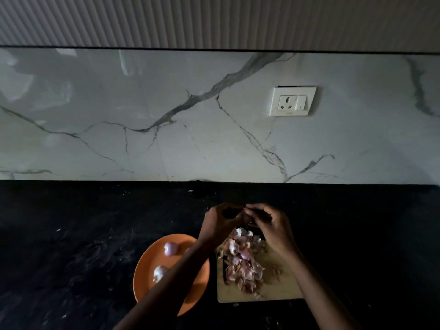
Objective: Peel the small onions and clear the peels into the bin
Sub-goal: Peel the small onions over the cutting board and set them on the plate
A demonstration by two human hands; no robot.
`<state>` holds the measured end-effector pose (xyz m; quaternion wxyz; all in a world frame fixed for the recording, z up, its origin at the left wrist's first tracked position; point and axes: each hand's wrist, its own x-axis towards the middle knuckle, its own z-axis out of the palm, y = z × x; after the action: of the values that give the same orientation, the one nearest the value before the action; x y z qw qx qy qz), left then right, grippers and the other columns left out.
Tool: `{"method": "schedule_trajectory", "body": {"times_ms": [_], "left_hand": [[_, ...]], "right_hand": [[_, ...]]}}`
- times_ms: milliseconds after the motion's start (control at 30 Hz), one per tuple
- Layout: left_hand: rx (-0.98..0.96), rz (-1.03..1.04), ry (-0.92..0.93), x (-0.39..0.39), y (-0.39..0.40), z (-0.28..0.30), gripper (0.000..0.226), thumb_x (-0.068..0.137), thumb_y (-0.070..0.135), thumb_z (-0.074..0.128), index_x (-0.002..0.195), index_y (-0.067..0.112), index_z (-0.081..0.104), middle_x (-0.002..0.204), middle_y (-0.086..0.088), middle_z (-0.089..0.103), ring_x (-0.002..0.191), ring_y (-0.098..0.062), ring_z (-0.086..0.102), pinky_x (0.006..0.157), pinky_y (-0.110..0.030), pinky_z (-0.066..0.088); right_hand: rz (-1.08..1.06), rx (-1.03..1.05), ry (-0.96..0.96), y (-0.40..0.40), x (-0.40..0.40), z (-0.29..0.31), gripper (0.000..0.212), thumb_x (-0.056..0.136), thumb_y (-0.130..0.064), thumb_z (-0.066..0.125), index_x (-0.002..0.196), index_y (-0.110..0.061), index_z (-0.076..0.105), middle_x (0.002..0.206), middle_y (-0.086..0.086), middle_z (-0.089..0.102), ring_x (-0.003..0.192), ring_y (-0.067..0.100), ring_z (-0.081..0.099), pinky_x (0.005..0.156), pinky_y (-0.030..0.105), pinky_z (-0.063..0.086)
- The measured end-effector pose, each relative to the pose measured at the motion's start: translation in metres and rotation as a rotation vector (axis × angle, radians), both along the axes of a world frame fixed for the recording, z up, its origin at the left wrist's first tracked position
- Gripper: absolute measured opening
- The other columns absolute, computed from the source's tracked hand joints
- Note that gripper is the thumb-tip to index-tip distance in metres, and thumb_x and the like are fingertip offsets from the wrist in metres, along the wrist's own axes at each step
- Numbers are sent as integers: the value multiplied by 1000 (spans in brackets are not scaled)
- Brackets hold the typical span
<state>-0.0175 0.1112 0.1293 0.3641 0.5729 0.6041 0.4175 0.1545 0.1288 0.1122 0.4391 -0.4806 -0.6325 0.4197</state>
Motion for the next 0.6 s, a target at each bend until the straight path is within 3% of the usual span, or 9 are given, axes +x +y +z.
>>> {"method": "schedule_trajectory", "body": {"times_ms": [200, 333, 433, 533, 600], "left_hand": [[-10, 85, -29, 0, 0, -10, 16, 76, 25, 86, 78, 31, 72, 65, 18, 68, 60, 13, 60, 57, -11, 44], [-64, 60, -254, -4, 3, -10, 17, 84, 9, 76, 84, 26, 73, 82, -2, 76, 80, -18, 74, 77, -41, 61], [-103, 27, -391, -6, 9, -4, 18, 95, 7, 63, 95, 20, 75, 97, -11, 76, 92, -29, 74, 88, -47, 59], [-127, -3, -499, -5, 6, 2, 14, 94, 15, 66, 105, 8, 72, 102, -15, 75, 93, -26, 72, 85, -37, 59], [-86, -11, -528, -3, 2, 1, 29, 84, 25, 74, 106, 5, 71, 101, -14, 75, 92, -24, 73, 80, -31, 59]], "right_hand": [[31, 30, -57, -3, -2, 1, 16, 88, -34, 72, 102, -28, 76, 101, -19, 74, 98, -3, 68, 83, 13, 51], [12, 49, -54, -4, -5, 6, 23, 88, -44, 69, 105, -30, 75, 106, -20, 73, 101, -4, 67, 84, 13, 51], [-21, 41, 21, 1, -8, 11, 25, 87, -49, 68, 105, -32, 75, 106, -17, 74, 104, 3, 68, 92, 25, 53], [-46, 46, 68, 7, -7, 8, 32, 86, -57, 68, 106, -33, 74, 104, -9, 76, 102, 11, 71, 93, 43, 56], [-59, 52, 63, 9, -7, 7, 36, 84, -62, 67, 106, -34, 73, 103, -8, 76, 101, 12, 71, 93, 47, 56]]}}
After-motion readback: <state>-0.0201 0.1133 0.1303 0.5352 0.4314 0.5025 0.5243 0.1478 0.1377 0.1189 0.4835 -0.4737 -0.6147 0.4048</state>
